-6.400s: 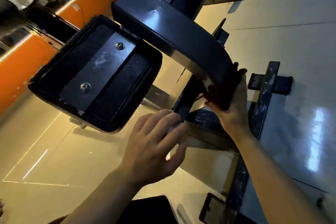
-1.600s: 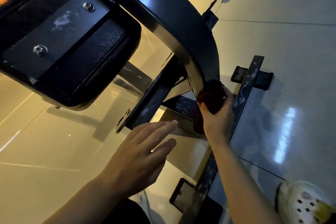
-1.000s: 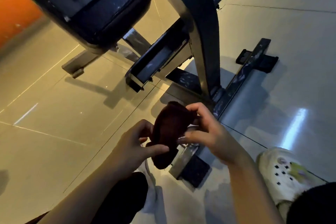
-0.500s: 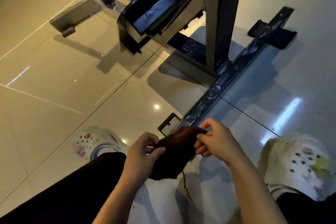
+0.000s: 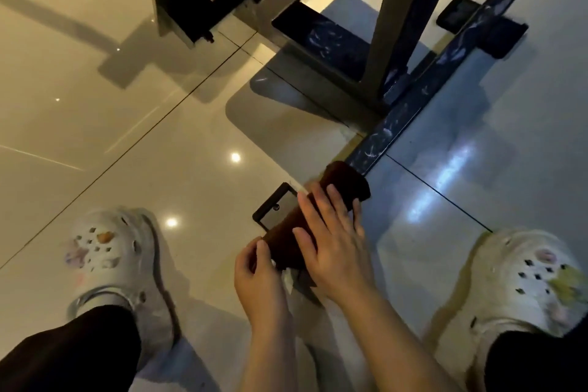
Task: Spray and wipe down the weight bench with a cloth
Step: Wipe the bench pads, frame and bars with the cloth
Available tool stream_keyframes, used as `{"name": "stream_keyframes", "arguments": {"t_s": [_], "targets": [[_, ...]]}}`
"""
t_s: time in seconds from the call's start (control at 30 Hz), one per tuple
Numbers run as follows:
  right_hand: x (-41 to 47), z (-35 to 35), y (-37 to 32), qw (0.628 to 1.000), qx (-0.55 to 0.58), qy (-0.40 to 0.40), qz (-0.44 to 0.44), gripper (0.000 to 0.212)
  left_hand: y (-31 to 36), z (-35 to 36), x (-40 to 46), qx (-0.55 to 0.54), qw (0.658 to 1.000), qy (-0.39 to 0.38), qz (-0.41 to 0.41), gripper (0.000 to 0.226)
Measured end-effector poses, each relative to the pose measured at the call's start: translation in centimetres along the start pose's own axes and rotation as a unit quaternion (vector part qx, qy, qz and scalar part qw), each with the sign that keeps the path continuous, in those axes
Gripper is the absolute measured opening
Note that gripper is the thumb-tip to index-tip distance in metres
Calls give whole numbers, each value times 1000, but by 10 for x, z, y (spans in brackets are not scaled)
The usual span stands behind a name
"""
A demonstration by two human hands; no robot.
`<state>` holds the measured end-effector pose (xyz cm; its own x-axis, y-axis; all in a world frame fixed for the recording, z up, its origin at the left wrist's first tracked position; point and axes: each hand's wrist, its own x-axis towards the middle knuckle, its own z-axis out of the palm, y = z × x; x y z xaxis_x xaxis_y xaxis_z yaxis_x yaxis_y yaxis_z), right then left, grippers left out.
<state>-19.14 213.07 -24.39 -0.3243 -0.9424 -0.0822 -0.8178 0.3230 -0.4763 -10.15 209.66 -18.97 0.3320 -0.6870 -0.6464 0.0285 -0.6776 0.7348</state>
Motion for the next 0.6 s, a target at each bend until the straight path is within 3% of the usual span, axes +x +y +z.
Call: {"name": "stream_keyframes", "arguments": {"t_s": [0.17, 0.3, 0.43, 0.6], "targets": [[37, -25, 39, 994, 9, 38, 100, 58, -5, 15, -12, -31, 999, 19, -12, 14], [86, -68, 92, 980, 26, 62, 186, 55, 1, 14, -16, -43, 998, 25, -25, 32], [102, -88, 102, 977, -44, 90, 191, 56, -6, 18, -25, -4, 1000, -13, -20, 42], [62, -60, 59, 983, 21, 73, 165, 50, -9, 24, -32, -26, 999, 2, -34, 48]]}}
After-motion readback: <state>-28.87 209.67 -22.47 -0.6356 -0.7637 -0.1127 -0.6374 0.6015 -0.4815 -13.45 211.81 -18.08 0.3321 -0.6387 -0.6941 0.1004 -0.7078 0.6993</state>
